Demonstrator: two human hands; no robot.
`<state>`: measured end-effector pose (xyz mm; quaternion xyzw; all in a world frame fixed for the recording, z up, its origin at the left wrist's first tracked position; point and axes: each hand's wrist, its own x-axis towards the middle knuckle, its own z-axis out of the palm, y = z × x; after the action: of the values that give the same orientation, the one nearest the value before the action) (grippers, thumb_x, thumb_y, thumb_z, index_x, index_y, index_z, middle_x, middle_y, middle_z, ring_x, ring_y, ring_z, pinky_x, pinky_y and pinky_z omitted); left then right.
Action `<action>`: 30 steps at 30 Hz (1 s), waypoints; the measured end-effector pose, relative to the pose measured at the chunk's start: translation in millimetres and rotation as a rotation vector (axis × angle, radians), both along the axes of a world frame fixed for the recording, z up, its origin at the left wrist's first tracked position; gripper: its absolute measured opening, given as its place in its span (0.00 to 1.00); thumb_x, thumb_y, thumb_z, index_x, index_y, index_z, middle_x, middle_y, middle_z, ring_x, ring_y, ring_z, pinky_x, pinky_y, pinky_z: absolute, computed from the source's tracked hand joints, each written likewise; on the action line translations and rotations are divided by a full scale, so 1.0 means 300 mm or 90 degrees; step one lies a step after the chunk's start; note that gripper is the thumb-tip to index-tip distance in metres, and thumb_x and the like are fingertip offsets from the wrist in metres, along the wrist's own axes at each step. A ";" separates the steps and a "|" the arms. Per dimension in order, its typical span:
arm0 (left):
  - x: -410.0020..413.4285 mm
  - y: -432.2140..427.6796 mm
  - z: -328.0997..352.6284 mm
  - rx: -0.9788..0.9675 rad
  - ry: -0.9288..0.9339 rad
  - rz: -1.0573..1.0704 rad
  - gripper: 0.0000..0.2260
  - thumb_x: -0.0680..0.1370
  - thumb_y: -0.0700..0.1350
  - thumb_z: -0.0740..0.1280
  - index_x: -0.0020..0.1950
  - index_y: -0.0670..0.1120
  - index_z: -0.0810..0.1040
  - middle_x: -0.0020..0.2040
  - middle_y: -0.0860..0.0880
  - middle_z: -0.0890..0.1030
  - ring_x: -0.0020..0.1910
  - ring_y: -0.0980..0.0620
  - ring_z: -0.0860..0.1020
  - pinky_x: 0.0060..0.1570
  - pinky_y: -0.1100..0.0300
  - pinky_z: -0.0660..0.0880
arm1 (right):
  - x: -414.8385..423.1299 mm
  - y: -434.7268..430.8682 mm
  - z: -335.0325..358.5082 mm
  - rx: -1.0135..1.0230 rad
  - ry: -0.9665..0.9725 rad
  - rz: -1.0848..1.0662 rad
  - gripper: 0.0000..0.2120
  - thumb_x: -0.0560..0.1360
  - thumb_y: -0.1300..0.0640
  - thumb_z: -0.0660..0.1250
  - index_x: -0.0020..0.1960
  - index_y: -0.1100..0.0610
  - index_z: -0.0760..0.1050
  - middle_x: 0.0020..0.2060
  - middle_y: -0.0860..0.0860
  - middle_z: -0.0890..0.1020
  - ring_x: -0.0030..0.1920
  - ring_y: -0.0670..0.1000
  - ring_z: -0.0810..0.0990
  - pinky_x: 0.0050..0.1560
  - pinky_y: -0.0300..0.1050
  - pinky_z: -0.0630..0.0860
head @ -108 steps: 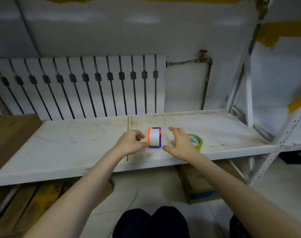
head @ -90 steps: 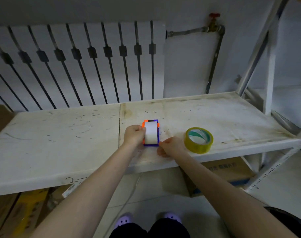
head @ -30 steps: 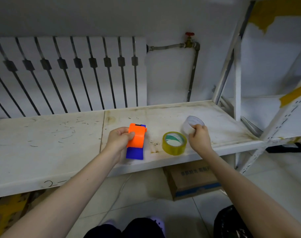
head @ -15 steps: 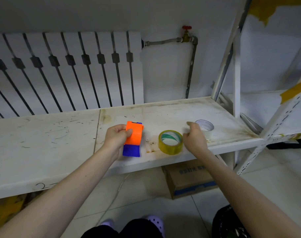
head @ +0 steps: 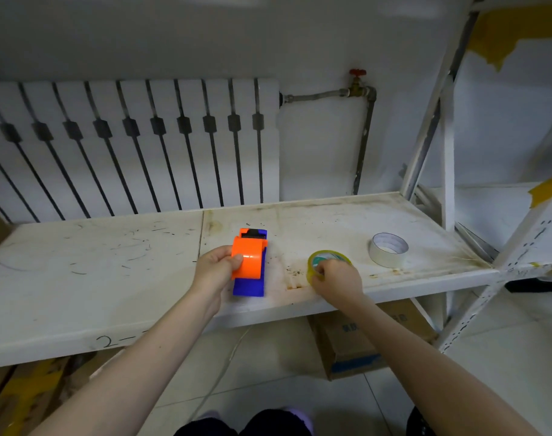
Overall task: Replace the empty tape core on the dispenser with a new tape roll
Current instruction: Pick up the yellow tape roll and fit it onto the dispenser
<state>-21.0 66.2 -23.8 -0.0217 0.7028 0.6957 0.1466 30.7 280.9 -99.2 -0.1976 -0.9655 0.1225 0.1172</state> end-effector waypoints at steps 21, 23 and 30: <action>0.056 -0.130 0.014 0.080 0.145 0.096 0.14 0.77 0.39 0.65 0.62 0.40 0.77 0.56 0.45 0.80 0.47 0.56 0.79 0.43 0.68 0.74 | 0.029 -0.400 0.259 -0.905 0.365 0.004 0.14 0.77 0.57 0.63 0.61 0.60 0.74 0.53 0.54 0.80 0.55 0.52 0.80 0.53 0.48 0.79; 0.061 -0.131 0.012 0.074 0.153 0.105 0.16 0.77 0.39 0.66 0.64 0.40 0.76 0.60 0.43 0.80 0.54 0.49 0.79 0.52 0.60 0.76 | 0.024 -0.419 0.257 -0.885 0.371 0.000 0.14 0.77 0.56 0.64 0.61 0.60 0.74 0.53 0.54 0.80 0.54 0.52 0.80 0.55 0.50 0.78; 0.069 -0.137 -0.002 0.048 0.188 0.091 0.15 0.77 0.40 0.66 0.64 0.42 0.76 0.61 0.43 0.79 0.58 0.47 0.78 0.56 0.56 0.76 | 0.007 -0.453 0.255 -0.830 0.350 0.020 0.08 0.77 0.55 0.63 0.56 0.53 0.73 0.45 0.43 0.77 0.48 0.47 0.76 0.49 0.44 0.76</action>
<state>-0.3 25.2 -24.3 0.0360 0.6867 0.7260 -0.0076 32.7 145.1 -22.7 -0.1756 -0.6335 0.7229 0.2128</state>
